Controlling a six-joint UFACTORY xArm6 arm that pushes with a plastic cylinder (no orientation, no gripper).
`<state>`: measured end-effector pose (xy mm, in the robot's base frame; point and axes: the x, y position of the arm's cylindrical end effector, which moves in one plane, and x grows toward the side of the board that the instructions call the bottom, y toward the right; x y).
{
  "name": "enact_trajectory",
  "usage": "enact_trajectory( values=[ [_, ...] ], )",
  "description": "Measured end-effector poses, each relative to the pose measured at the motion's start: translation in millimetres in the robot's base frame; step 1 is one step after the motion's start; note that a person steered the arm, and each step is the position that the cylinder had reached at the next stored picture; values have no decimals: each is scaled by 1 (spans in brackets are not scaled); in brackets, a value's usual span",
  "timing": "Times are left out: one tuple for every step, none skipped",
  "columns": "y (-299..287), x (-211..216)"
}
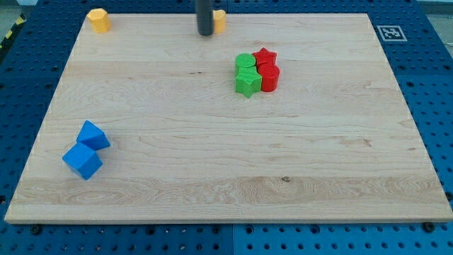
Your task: Slide the green circle and green star down a bit
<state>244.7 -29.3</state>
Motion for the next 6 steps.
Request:
enact_trajectory(
  values=[
    [19,0],
    [16,13],
    [35,28],
    [69,28],
    [100,39],
    [91,42]
  ],
)
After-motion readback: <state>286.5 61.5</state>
